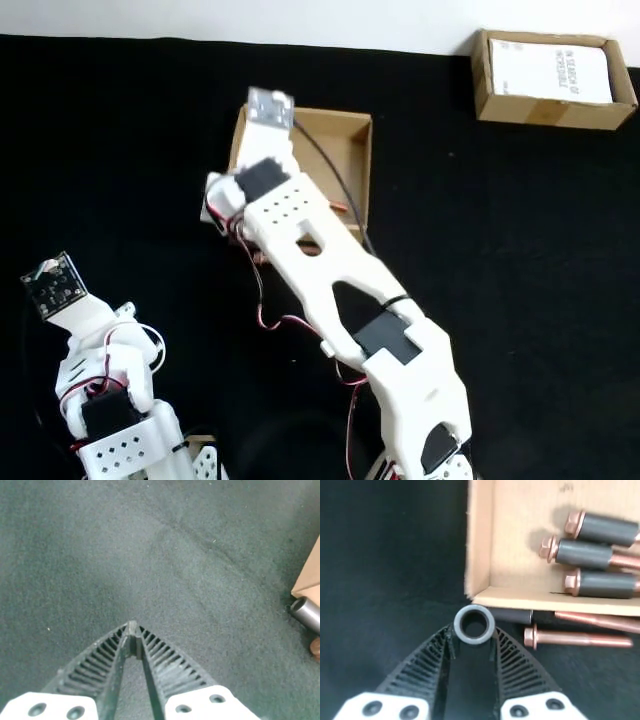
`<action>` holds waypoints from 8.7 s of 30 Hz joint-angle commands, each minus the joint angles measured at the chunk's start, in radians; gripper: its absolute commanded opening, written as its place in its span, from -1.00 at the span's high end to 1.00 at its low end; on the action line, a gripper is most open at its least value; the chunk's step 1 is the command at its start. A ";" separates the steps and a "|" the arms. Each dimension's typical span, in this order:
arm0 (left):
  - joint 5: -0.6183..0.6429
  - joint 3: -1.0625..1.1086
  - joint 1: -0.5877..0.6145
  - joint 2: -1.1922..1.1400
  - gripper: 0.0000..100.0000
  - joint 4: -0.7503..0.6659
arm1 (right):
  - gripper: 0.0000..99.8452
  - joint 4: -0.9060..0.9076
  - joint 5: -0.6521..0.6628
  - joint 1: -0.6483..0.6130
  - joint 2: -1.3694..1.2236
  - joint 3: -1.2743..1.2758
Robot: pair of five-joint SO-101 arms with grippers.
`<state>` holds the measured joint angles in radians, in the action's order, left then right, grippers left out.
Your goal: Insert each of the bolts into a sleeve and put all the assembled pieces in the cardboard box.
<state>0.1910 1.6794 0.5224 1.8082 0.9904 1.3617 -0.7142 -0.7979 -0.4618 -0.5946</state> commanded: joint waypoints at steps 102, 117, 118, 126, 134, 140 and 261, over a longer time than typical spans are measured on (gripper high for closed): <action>0.503 -2.333 -0.696 -2.692 0.61 0.747 | 0.99 -0.211 0.569 0.839 1.854 1.718; 0.477 -2.330 -0.641 -2.746 0.81 0.750 | 0.99 -0.211 0.569 0.839 1.854 1.715; 0.477 -2.328 -0.638 -2.746 0.76 0.752 | 0.99 -0.211 0.571 0.839 1.854 1.713; 0.482 -2.149 -0.630 -2.735 0.34 0.770 | 0.99 -0.205 0.617 0.839 1.854 1.710; 0.489 -2.132 -0.638 -2.718 0.34 0.766 | 0.99 -0.205 0.617 0.837 1.854 1.709; 0.506 -2.140 -0.720 -2.710 0.39 0.764 | 0.99 -0.203 0.618 0.812 1.854 1.712; 0.446 -2.385 -0.542 -2.766 0.43 0.585 | 0.99 -0.127 0.736 0.794 1.853 1.624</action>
<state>0.6314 -0.6605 -0.0867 -0.9413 1.5842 1.2497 0.0115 0.0031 1.3901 1.0717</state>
